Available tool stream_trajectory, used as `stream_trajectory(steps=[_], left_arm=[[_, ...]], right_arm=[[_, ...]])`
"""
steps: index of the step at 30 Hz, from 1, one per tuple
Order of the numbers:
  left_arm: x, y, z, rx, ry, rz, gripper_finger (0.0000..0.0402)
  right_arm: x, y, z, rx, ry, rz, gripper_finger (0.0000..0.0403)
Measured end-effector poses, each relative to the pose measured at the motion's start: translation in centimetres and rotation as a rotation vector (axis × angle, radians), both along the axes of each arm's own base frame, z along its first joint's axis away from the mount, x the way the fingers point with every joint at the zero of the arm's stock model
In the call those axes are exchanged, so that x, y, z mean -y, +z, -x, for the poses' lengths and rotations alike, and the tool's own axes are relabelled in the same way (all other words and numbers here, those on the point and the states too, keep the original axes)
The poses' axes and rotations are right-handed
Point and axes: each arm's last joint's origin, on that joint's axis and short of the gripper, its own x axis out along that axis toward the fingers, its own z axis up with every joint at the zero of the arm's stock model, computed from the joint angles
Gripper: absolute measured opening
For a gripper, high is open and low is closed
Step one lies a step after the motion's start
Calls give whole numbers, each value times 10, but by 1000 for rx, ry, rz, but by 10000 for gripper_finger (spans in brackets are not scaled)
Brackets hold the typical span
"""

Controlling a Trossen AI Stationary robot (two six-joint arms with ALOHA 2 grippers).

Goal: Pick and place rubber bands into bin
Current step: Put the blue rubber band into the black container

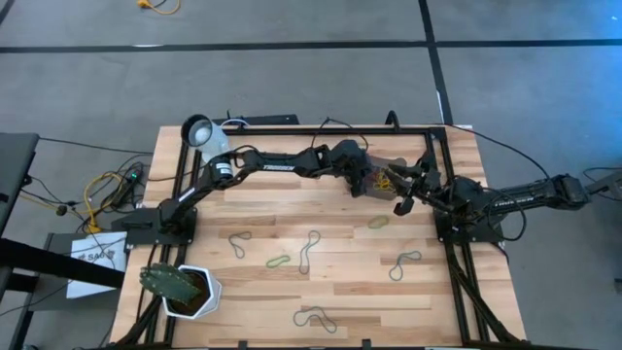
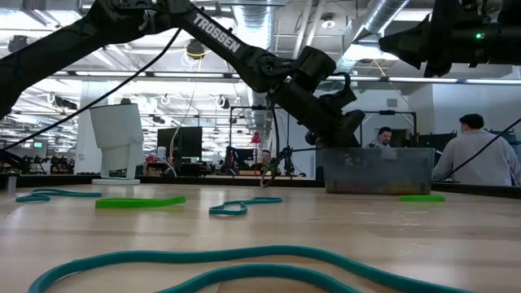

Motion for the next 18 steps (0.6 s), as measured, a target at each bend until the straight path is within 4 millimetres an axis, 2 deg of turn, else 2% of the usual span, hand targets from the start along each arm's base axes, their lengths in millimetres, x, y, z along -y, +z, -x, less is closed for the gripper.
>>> stream_trajectory(steps=[11,18], left_arm=[[1,5,-2,53,-107,-13,0],[1,4,-2,44,-107,-10,0]], right_arm=[[0,-2,0,-5,8,-31,92],[0,-2,0,-4,8,-31,92]])
